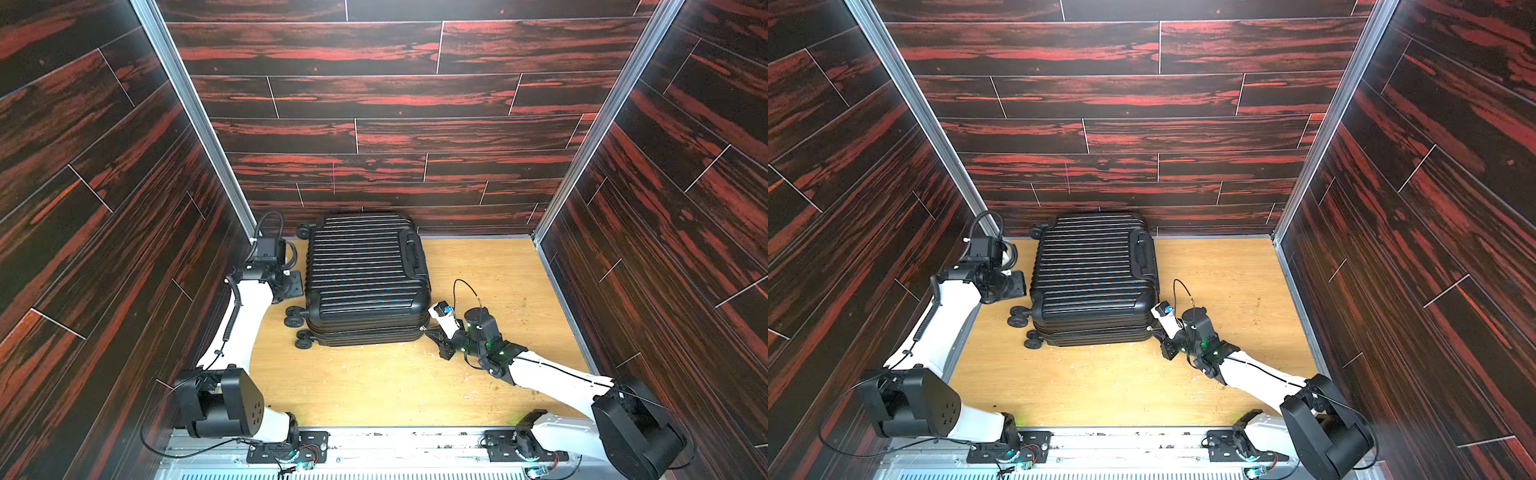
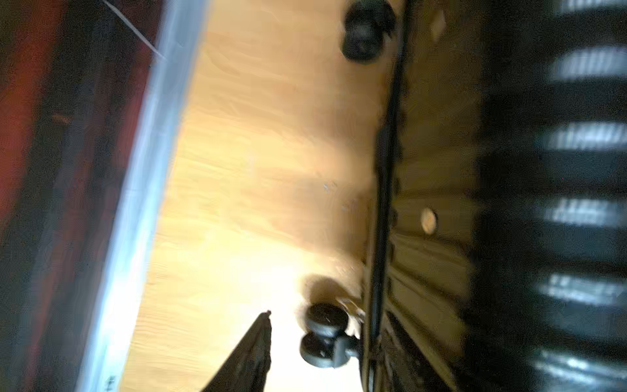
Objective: Close the suitcase zippers
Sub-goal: Zip the zipper on the suitcase.
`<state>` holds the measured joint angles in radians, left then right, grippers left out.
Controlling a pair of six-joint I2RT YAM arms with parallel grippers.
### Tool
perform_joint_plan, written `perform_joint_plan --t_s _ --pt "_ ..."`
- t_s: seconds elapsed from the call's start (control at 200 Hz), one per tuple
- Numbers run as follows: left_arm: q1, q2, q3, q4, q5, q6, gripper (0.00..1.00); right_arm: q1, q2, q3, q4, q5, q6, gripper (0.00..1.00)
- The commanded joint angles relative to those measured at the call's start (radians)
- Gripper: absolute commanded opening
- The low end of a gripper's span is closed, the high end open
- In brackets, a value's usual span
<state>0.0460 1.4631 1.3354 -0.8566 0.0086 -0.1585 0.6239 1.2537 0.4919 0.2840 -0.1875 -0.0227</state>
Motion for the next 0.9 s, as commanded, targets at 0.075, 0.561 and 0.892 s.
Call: perform_joint_plan --t_s 0.075,0.561,0.892 --pt "-0.044 -0.039 -0.044 -0.072 0.129 0.029 0.51 -0.015 0.03 0.06 -0.022 0.068 -0.014 0.0" --pt "-0.216 -0.093 -0.092 -0.139 0.285 -0.055 0.5 -0.161 0.094 0.153 -0.09 0.065 -0.05 0.0" --pt "-0.224 -0.265 -0.124 -0.098 0.132 0.108 0.66 -0.199 0.109 0.162 -0.097 0.034 -0.053 0.0"
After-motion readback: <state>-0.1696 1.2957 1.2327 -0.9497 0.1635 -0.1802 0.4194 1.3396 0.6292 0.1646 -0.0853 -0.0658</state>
